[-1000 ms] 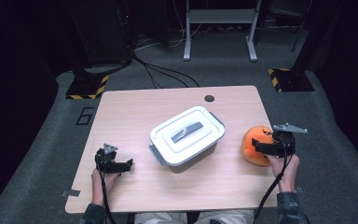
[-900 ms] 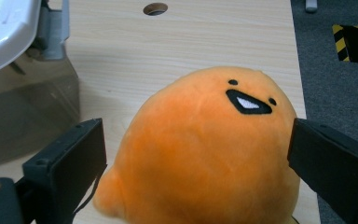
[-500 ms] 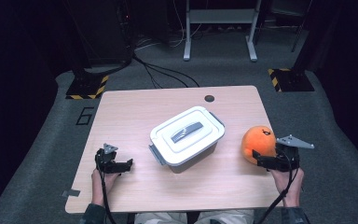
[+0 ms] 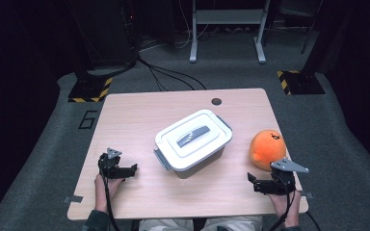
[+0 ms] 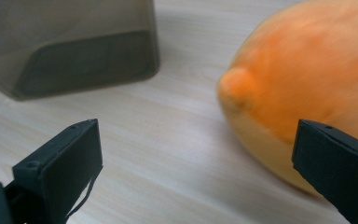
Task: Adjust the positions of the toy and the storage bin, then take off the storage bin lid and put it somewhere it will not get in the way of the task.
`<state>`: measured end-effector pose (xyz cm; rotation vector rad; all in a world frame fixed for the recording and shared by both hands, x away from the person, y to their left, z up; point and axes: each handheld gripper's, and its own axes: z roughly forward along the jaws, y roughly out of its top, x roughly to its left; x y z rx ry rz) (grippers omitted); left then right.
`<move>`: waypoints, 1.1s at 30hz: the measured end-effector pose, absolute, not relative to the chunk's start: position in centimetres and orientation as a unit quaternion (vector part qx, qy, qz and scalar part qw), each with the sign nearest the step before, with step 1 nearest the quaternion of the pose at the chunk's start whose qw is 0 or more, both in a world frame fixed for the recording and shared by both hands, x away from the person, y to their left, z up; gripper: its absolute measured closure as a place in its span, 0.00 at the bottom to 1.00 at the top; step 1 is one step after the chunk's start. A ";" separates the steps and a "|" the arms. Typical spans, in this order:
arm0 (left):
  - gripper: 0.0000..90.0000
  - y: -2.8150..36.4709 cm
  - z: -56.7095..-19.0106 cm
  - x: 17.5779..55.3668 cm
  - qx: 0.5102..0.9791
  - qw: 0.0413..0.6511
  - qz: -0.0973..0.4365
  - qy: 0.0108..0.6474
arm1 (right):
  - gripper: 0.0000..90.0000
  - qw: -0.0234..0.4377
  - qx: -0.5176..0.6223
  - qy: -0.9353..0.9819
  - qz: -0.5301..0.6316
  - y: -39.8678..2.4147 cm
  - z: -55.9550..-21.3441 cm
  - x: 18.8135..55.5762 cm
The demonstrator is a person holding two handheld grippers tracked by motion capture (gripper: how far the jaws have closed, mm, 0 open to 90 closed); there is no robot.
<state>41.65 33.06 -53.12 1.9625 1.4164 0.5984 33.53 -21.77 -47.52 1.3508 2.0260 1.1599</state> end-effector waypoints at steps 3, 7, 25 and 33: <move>0.00 33.1 -53.1 41.7 0.747 0.318 0.227 0.538 | 0.01 0.221 0.477 0.743 0.415 -21.0 -48.7 33.3; 0.00 33.1 -53.1 41.7 0.746 0.319 0.228 0.538 | 0.01 0.214 0.461 0.765 0.396 -19.9 -50.3 33.5; 0.00 33.1 -53.0 41.8 0.747 0.335 0.214 0.533 | 0.02 0.181 0.422 0.819 0.344 -17.5 -53.0 35.5; 0.00 32.8 -50.6 41.3 0.754 0.354 0.203 0.514 | 0.00 0.173 0.411 0.826 0.345 -17.4 -53.0 35.9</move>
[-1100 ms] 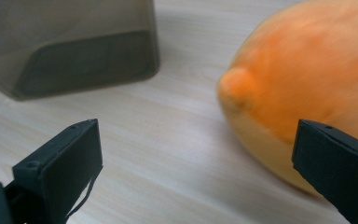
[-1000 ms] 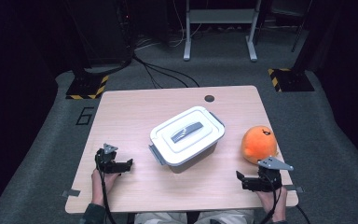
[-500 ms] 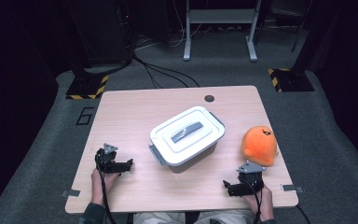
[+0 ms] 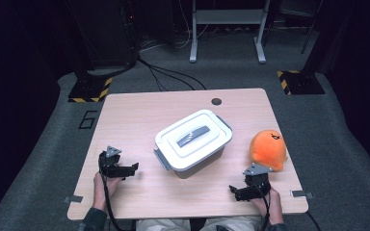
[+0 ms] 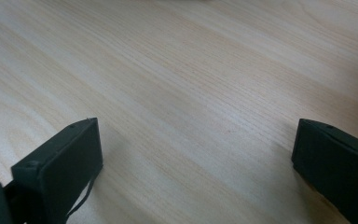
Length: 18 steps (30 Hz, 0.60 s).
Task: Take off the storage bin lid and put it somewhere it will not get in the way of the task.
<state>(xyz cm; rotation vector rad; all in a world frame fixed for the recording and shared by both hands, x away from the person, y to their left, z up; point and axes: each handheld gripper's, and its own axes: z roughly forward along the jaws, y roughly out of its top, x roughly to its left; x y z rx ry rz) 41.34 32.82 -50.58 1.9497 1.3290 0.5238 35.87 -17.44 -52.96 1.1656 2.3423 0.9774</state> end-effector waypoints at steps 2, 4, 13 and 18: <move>0.00 32.6 -49.5 41.2 0.756 0.360 0.204 0.507 | 0.00 0.173 0.410 0.827 0.344 -17.4 -53.0 35.9; 0.00 32.3 -48.4 41.0 0.757 0.368 0.206 0.499 | 0.00 0.172 0.410 0.828 0.343 -17.4 -53.0 35.9; 0.00 30.4 -43.7 41.1 0.770 0.405 0.197 0.451 | 0.00 0.174 0.410 0.826 0.345 -17.5 -53.0 36.0; 0.01 29.2 -41.7 41.3 0.781 0.412 0.199 0.426 | 0.00 0.174 0.412 0.825 0.345 -17.5 -53.0 36.0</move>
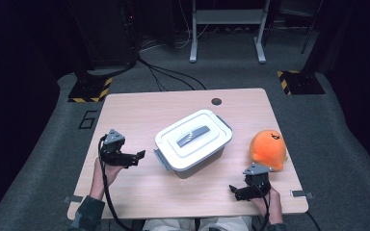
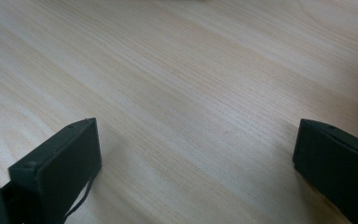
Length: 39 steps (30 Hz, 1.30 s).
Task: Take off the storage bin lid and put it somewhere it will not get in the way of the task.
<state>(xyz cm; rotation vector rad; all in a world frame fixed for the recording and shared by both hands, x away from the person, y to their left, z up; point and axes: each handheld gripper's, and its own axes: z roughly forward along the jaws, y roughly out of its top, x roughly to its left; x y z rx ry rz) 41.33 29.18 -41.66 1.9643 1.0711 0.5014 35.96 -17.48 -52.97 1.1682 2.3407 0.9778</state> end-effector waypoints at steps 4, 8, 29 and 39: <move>0.01 28.0 -40.4 41.7 0.789 0.414 0.203 0.407 | 0.00 0.174 0.413 0.825 0.345 -17.5 -53.0 36.0; 0.02 26.4 -39.2 42.2 0.797 0.417 0.207 0.385 | 0.00 0.175 0.414 0.824 0.344 -17.5 -53.0 36.0; 0.00 16.1 -37.9 45.7 0.847 0.403 0.170 0.303 | 0.00 0.175 0.414 0.824 0.344 -17.5 -53.0 36.0; 0.23 12.9 -38.7 46.6 0.875 0.378 0.155 0.261 | 0.00 0.175 0.413 0.824 0.344 -17.5 -53.0 35.9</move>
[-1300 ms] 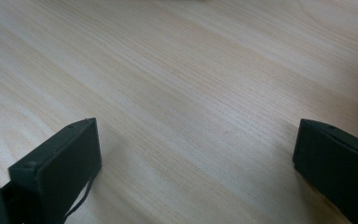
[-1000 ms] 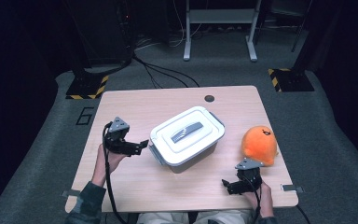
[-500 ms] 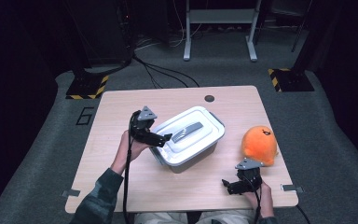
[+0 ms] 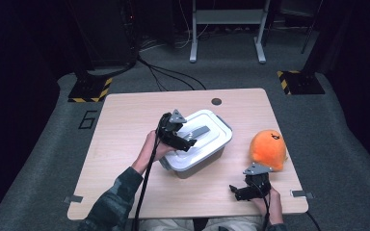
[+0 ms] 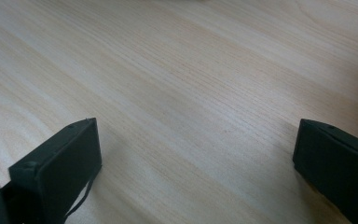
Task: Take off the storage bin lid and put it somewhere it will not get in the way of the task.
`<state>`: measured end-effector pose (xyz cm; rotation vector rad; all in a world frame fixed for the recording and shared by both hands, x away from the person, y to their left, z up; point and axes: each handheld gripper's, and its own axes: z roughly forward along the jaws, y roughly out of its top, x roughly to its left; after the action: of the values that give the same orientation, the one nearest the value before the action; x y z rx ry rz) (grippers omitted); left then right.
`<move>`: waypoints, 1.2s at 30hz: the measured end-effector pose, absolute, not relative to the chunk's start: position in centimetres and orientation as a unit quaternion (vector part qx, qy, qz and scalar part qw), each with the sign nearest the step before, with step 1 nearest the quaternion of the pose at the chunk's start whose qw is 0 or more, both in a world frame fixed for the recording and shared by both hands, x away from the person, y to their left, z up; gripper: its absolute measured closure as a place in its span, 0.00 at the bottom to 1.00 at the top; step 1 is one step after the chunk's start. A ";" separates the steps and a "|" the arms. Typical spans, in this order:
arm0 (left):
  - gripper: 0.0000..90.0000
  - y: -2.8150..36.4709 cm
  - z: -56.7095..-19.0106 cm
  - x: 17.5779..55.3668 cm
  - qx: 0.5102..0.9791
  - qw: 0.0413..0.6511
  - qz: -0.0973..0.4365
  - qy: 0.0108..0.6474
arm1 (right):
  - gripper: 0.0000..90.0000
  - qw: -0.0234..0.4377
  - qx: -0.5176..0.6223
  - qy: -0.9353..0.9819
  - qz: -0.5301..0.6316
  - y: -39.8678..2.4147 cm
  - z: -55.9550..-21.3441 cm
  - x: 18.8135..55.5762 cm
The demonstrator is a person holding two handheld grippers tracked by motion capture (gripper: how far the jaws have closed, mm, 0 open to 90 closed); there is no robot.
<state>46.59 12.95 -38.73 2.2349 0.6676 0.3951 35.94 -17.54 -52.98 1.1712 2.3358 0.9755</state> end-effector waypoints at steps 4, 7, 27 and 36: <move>0.40 12.4 -38.8 46.7 0.878 0.376 0.155 0.253 | 0.00 0.175 0.413 0.824 0.344 -17.5 -53.0 35.9; 0.49 12.2 -38.8 46.7 0.880 0.373 0.156 0.248 | 0.00 0.175 0.414 0.824 0.344 -17.5 -53.0 35.9; 0.73 12.6 -39.1 46.8 0.866 0.399 0.143 0.264 | 0.00 0.175 0.414 0.824 0.345 -17.5 -53.0 35.9; 0.73 12.8 -38.2 46.6 0.864 0.403 0.148 0.263 | 0.00 0.175 0.414 0.824 0.345 -17.5 -53.0 35.9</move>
<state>46.56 12.77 -38.25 2.1836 0.6639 0.3730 35.95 -17.54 -52.98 1.1724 2.3359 0.9764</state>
